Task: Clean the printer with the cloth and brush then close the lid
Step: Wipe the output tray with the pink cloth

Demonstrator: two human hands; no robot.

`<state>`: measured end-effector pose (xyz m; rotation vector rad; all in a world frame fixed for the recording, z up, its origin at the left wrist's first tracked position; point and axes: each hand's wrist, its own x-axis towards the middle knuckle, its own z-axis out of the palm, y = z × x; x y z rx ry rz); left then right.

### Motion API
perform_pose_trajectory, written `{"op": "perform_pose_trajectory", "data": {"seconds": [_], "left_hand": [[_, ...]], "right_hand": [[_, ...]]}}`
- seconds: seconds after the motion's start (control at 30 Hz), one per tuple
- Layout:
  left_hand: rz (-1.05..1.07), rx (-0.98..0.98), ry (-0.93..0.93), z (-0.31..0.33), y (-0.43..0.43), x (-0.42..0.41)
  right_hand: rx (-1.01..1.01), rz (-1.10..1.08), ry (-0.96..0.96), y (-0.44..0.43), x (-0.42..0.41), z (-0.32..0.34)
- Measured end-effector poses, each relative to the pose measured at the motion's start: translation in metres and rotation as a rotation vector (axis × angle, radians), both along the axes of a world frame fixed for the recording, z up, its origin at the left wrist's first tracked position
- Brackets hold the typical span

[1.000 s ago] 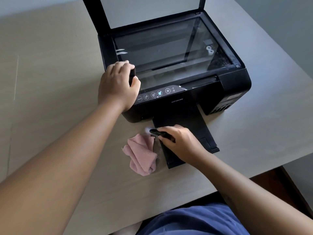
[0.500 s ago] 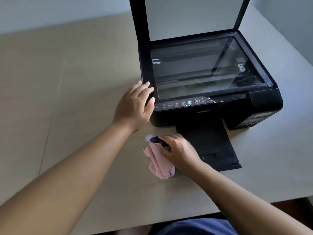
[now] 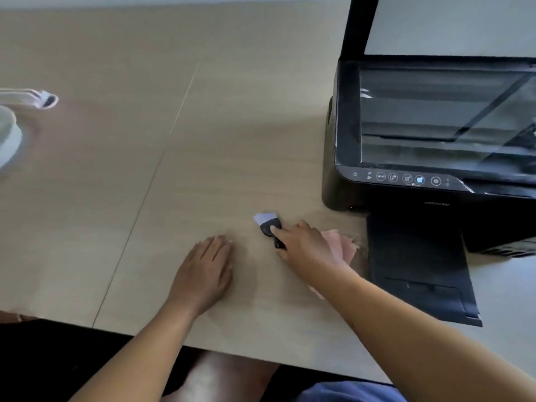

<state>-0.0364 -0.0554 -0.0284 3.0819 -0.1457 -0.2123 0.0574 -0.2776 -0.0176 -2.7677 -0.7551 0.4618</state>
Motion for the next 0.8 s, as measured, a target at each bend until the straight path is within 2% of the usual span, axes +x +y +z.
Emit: {"op": "perform_pose_trajectory", "data": {"seconds": [0.1, 0.17, 0.23, 0.3, 0.4, 0.5, 0.57, 0.67, 0.73, 0.8], "left_hand": [[0.038, 0.001, 0.04, -0.013, -0.003, -0.014], [0.065, -0.011, 0.053, -0.016, -0.006, -0.016], [0.076, -0.044, 0.034, -0.012, -0.009, -0.01], [0.056, -0.122, -0.033, -0.001, -0.013, 0.005], [-0.02, -0.236, -0.178, 0.031, -0.027, 0.046], [-0.11, -0.265, -0.327, 0.067, -0.052, 0.092], [-0.18, -0.291, -0.392, 0.087, -0.076, 0.118], [-0.298, -0.33, -0.44, 0.108, -0.119, 0.154], [-0.371, -0.341, -0.419, 0.117, -0.15, 0.177], [-0.41, -0.339, -0.356, 0.123, -0.176, 0.194]], "right_hand": [[-0.013, 0.009, -0.055, -0.004, -0.017, -0.005], [-0.001, -0.132, -0.095, -0.013, -0.027, -0.003], [-0.023, -0.299, -0.029, -0.026, -0.038, -0.001], [-0.058, -0.375, 0.016, -0.036, -0.052, -0.002], [-0.045, -0.404, -0.067, -0.045, -0.069, -0.008], [0.005, -0.283, -0.086, -0.052, -0.071, -0.014], [0.084, -0.205, -0.099, -0.059, -0.073, -0.016], [0.398, -0.373, -0.178, -0.072, -0.078, 0.007], [0.552, -0.454, -0.328, -0.088, -0.075, 0.03], [0.58, -0.566, -0.479, -0.116, -0.067, 0.049]]}}
